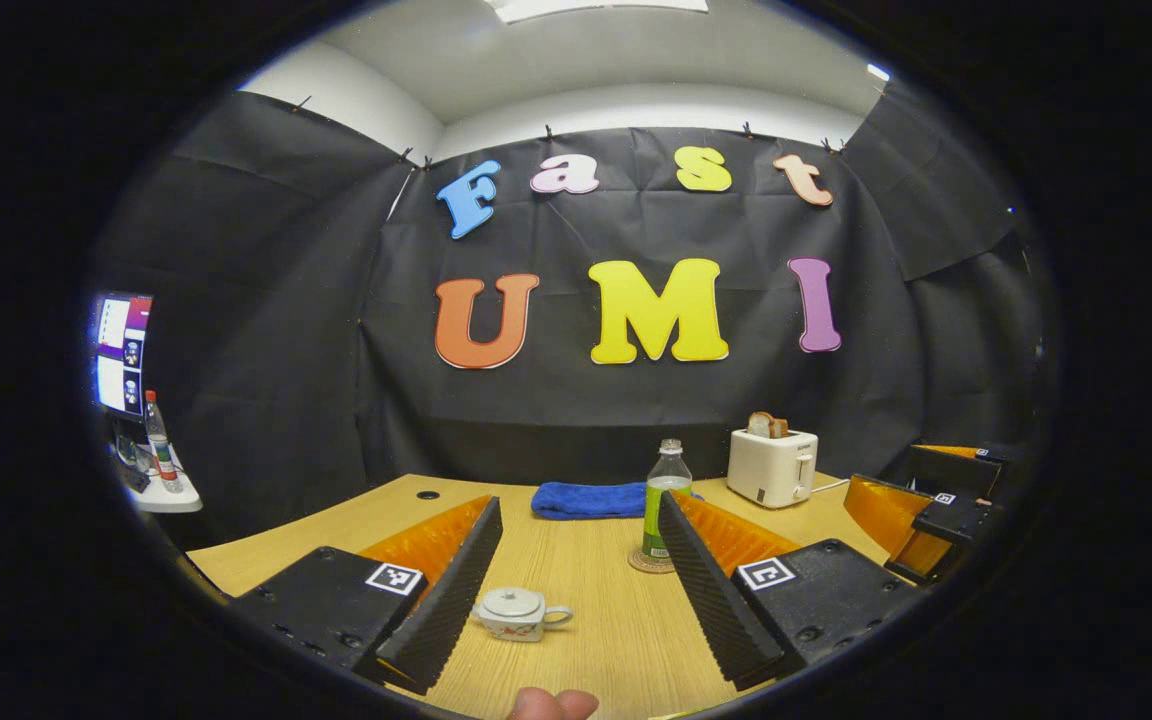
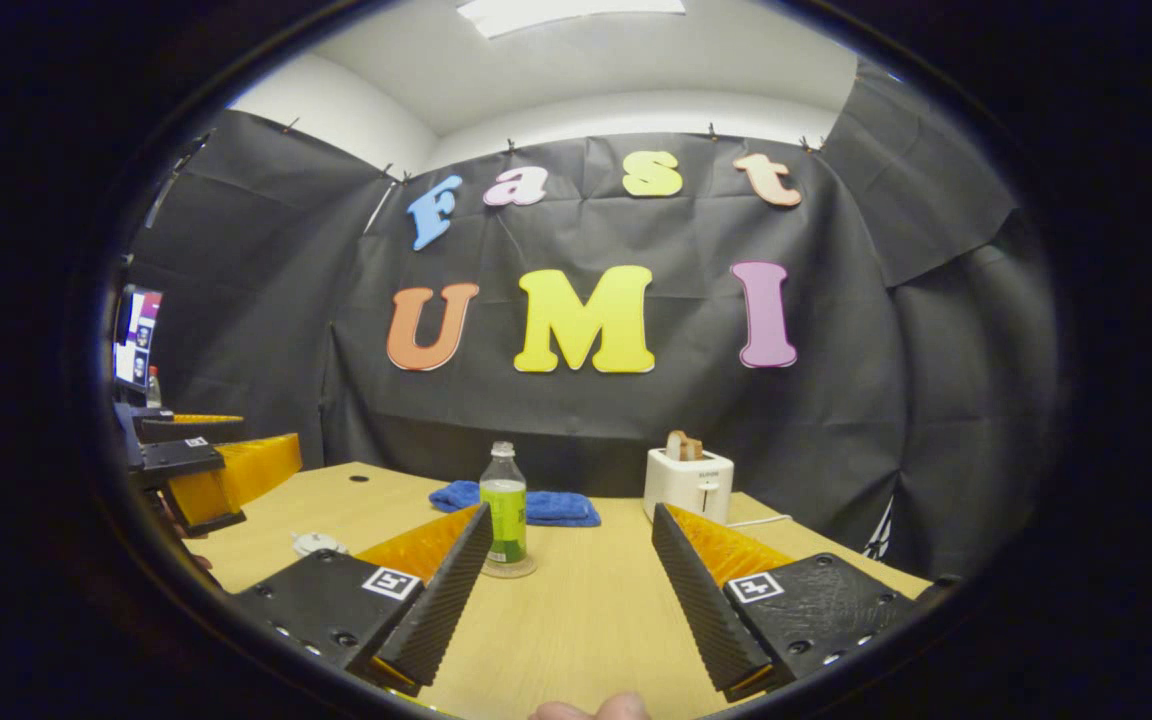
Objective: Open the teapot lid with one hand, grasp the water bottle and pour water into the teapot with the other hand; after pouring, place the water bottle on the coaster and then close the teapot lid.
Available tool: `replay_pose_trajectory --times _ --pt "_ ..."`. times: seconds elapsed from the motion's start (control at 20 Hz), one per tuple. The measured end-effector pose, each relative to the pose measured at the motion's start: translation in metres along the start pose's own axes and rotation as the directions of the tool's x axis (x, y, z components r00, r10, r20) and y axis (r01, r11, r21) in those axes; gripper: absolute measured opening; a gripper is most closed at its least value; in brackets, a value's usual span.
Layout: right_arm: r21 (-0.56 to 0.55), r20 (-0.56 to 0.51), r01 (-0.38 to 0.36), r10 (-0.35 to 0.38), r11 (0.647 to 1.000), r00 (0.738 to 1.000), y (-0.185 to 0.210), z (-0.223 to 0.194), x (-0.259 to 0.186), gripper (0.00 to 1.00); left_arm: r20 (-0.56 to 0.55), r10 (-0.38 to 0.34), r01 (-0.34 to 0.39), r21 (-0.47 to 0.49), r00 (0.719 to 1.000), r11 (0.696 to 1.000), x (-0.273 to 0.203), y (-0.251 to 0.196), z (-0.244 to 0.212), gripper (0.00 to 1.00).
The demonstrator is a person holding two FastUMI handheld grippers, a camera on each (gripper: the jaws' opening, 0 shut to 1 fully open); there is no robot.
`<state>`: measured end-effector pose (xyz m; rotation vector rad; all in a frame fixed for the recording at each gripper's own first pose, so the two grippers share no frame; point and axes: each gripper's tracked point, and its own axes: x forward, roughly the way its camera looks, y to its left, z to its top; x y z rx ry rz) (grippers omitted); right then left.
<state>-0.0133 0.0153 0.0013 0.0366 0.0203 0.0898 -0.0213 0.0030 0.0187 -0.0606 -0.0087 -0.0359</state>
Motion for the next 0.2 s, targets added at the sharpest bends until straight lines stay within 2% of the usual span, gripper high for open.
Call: replay_pose_trajectory --times 0.05,0.2 --pt "-0.001 -0.004 0.003 -0.003 1.000 1.000 0.0016 0.0005 0.0006 0.98 -0.002 -0.004 0.004 -0.003 1.000 1.000 0.0004 -0.0002 -0.0014 0.98" --pt "-0.016 0.007 0.023 -0.023 1.000 1.000 -0.0013 0.0037 0.0016 0.95 -0.019 -0.008 0.008 0.008 1.000 1.000 0.0031 0.0013 -0.0077 0.98"
